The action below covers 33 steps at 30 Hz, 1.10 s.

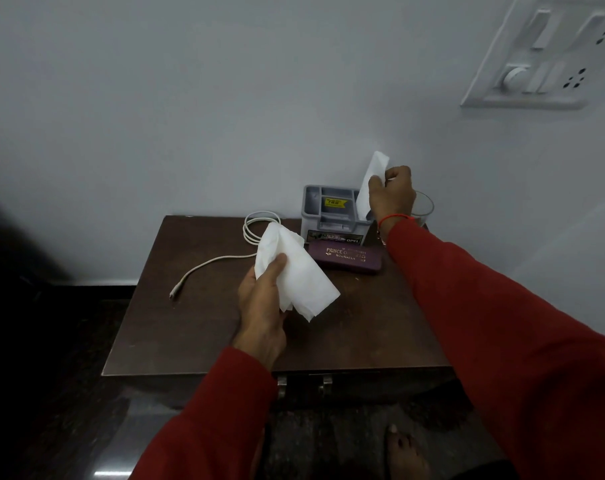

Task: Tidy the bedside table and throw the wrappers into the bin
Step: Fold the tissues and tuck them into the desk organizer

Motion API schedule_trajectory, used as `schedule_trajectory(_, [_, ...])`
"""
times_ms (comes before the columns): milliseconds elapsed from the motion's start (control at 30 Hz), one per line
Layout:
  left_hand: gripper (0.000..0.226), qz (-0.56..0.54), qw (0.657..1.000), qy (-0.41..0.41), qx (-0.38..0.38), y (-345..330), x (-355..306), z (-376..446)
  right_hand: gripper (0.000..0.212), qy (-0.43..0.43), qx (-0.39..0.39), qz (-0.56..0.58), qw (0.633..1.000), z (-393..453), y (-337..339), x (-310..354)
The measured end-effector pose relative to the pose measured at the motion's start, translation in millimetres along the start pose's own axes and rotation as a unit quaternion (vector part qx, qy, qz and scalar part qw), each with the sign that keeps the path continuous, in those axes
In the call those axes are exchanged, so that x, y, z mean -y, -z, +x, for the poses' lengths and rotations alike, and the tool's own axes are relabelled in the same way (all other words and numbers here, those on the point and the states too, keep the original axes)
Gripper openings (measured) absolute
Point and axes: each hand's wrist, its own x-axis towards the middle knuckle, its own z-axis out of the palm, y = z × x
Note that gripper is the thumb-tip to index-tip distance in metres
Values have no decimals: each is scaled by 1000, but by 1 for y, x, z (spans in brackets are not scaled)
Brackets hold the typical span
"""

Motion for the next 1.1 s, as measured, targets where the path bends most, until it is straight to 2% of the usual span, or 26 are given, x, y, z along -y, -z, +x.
schedule_trajectory(67, [40, -2, 1000, -2, -2, 0, 0, 0, 9, -6, 4, -8, 1000, -5, -2, -7])
schedule_trajectory(200, [42, -3, 1000, -3, -3, -1, 0, 1, 8, 34, 12, -39, 999, -17, -5, -19])
schedule_trajectory(533, [22, -5, 1000, -7, 12, 2, -1, 3, 26, 63, 6, -25, 998, -36, 10, -16])
schedule_trajectory(633, [32, -9, 1000, -11, 16, 2, -1, 2, 33, 181, -54, -31, 982, -65, 20, -10])
schedule_trajectory(667, [36, -10, 1000, -13, 19, 2, -1, 1, 31, 226, -51, -45, 972, -76, 22, -9])
schedule_trajectory(733, [39, -8, 999, -22, 27, 0, -1, -1, 28, 256, 38, -42, 965, -97, 24, -7])
schedule_trajectory(800, [37, -11, 999, -31, 43, -1, 1, -3, 29, 147, 221, 6, 964, -110, 27, 2])
schedule_trajectory(833, [36, -14, 998, -33, 53, -2, 1, -4, 30, 94, 307, 19, 947, -113, 29, 6])
schedule_trajectory(867, [34, -18, 997, -34, 61, -2, 2, -5, 30, 76, 367, 13, 927, -114, 31, 9])
schedule_trajectory(933, [30, -15, 997, -38, 68, -3, 2, -6, 25, 90, 426, 2, 900, -110, 36, 13])
schedule_trajectory(1033, [23, -1, 996, -38, 76, -4, 2, -6, 20, 74, 455, 40, 887, -105, 43, 15])
schedule_trajectory(1100, [27, 9, 995, -39, 93, -5, 2, -7, 23, 59, 470, 48, 880, -103, 45, 15])
